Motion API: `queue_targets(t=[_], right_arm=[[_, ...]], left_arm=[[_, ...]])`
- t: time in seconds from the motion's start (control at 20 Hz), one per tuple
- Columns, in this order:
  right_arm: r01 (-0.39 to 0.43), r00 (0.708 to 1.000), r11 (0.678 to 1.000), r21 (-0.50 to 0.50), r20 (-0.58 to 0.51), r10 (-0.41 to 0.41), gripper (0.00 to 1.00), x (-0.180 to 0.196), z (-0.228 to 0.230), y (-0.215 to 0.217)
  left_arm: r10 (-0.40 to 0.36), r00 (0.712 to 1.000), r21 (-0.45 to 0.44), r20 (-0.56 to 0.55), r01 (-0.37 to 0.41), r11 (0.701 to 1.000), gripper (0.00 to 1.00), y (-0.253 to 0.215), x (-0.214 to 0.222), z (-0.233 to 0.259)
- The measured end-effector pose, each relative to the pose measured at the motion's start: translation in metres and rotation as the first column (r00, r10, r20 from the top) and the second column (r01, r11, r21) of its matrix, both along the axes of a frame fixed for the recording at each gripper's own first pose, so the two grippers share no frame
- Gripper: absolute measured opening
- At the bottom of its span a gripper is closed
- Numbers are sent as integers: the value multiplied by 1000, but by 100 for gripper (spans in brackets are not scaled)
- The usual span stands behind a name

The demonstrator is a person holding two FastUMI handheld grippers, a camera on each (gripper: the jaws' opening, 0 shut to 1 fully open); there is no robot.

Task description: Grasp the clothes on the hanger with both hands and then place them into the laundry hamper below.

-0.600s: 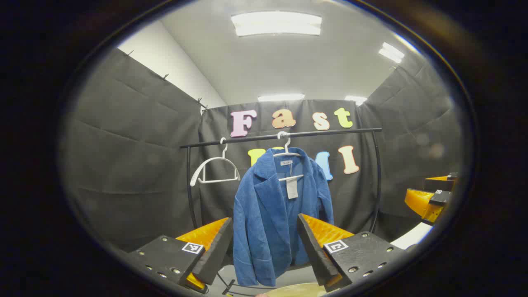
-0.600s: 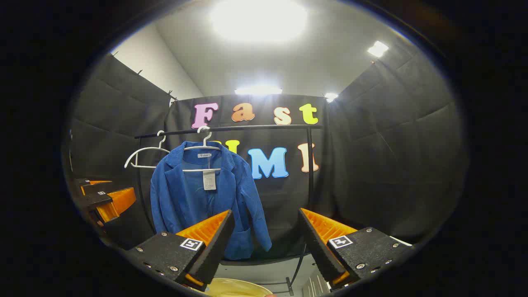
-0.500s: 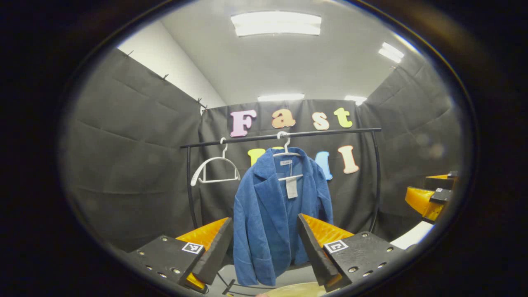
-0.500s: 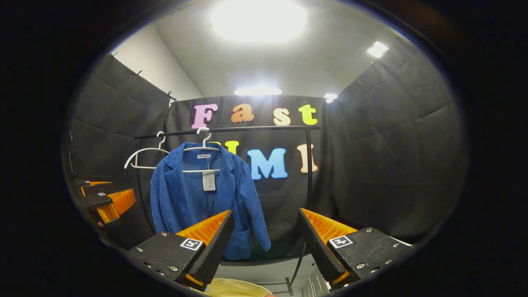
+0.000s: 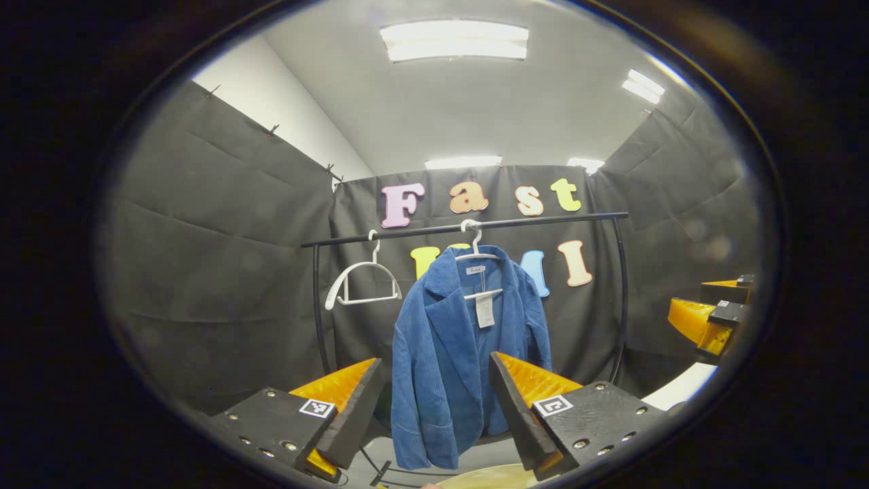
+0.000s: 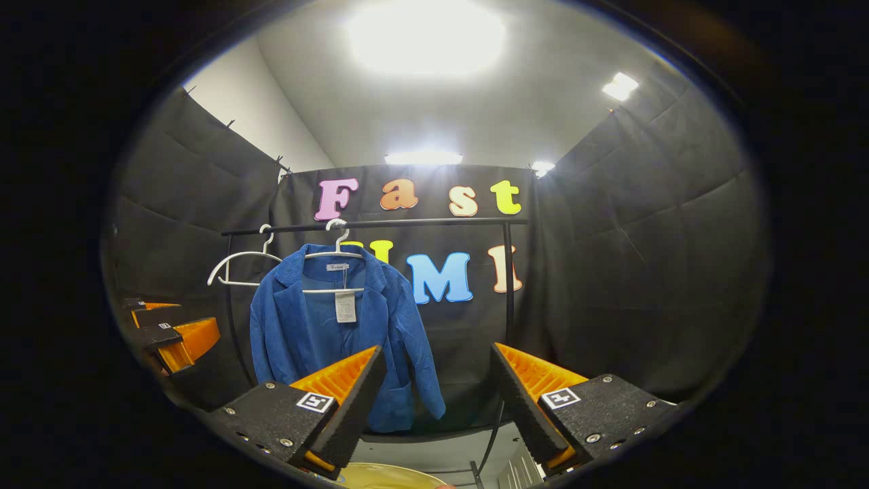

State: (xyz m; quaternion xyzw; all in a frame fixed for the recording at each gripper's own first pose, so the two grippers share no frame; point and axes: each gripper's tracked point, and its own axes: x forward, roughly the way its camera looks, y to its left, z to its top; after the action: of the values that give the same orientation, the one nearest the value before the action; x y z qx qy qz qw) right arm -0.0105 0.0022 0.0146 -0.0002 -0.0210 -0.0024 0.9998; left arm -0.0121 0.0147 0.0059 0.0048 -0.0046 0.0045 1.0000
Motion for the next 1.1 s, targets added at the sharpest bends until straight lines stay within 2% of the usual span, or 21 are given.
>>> queue_targets(t=[0.5,0.75,0.8,1.1], right_arm=[[-41,999,999,-8,17,41,95,25,13,2],[-86,995,996,-7,53,86,95,65,36,5],[-97,993,995,-9,62,98,92,73,40,6],[-172,977,985,-9,126,172,95,127,68,15]], left_arm=[[13,1000,1,2,-13,1000,90,0,13,6],[29,999,3,18,-29,1000,90,-9,43,20],[31,999,4,25,-32,999,90,-13,50,25],[69,996,-4,50,-69,998,90,-22,89,41]])
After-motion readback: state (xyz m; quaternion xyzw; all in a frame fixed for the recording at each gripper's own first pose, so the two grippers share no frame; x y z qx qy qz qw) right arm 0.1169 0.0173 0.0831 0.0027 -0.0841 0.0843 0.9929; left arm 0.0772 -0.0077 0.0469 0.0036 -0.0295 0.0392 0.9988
